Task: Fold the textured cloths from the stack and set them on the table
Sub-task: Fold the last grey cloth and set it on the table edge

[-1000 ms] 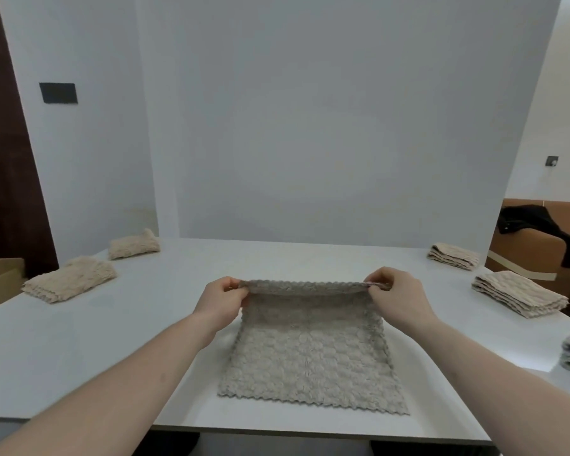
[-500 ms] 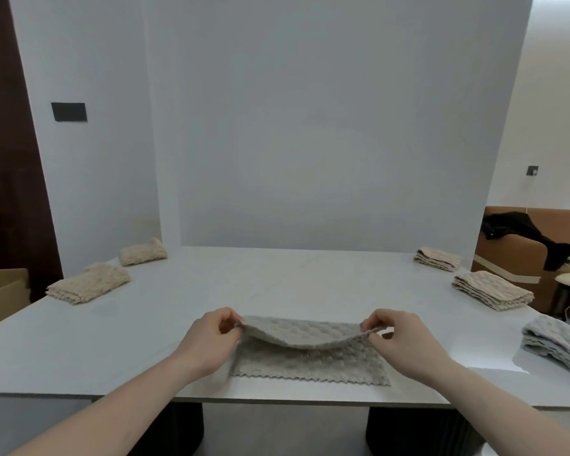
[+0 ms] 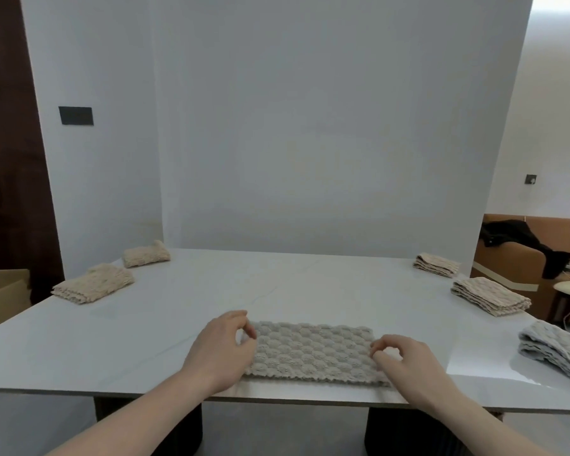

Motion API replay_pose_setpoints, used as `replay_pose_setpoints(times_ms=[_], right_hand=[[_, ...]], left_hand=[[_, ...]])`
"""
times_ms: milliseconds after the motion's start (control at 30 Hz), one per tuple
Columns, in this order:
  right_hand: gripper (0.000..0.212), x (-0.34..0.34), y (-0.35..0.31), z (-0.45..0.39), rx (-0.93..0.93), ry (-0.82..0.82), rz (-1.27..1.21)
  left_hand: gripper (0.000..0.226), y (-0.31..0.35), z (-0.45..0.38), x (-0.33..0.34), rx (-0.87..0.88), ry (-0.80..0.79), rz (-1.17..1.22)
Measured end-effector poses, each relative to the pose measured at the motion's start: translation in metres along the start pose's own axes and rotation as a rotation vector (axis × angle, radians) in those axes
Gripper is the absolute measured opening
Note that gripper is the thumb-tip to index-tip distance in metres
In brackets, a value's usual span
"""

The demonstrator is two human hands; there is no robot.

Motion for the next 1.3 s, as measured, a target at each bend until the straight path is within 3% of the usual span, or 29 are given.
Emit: replay_pose_setpoints(times_ms=[100,233,367,633,733,867,1033,1133,1233,1300], right_hand=[[0.013,0.008,-0.003,-0.015,0.049,0.032,-0.029],[0.062,0.038,0.005,-0.035,0.089,-0.079,0.127],[0.073,0.058,0.008,-0.038,0.113,-0.145,0.348],[0.076,0.060,0.017,-0.074,0.135,-0.163,0.374],[0.084,0.059,0.022,-0.088,0.206,-0.151,0.269],[0.078,0.059,0.028,-0.093,0.253,0.002,0.063],[0.077,0.061,0.026,-0.090,0.254,0.065,0.152],[0.070,0.058,0.022,-0.087,0.251,0.016,0.217],[0.058,0.058,0.020,-0.086,0.262,0.006,0.247],[0.046,0.058,0.020,-0.086,0.282,0.010,0.224]], left_hand=[[0.025,0.028,-0.007,0.018,0.101,-0.073,0.009],[0.062,0.044,-0.017,0.066,0.122,-0.334,-0.198],[0.081,0.034,-0.026,0.102,0.098,-0.444,-0.369],[0.081,0.030,-0.061,0.118,0.076,-0.437,-0.404],[0.082,0.027,-0.071,0.123,0.068,-0.426,-0.400],[0.083,0.023,-0.082,0.131,0.069,-0.391,-0.388],[0.083,0.019,-0.081,0.134,0.088,-0.363,-0.350],[0.075,0.019,-0.081,0.128,0.117,-0.330,-0.207],[0.052,0.012,-0.080,0.109,0.092,-0.203,0.100],[0.045,-0.005,-0.079,0.091,0.078,-0.084,0.065]])
Point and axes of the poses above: each hand's wrist, its own z-axis away from the middle knuckle, its own x-axis out of the palm, y = z × x, the point moved 1 cm from there along -z, towards the middle knuckle, and after that the axes turned 5 degrees about z, right-handed, at the moved point
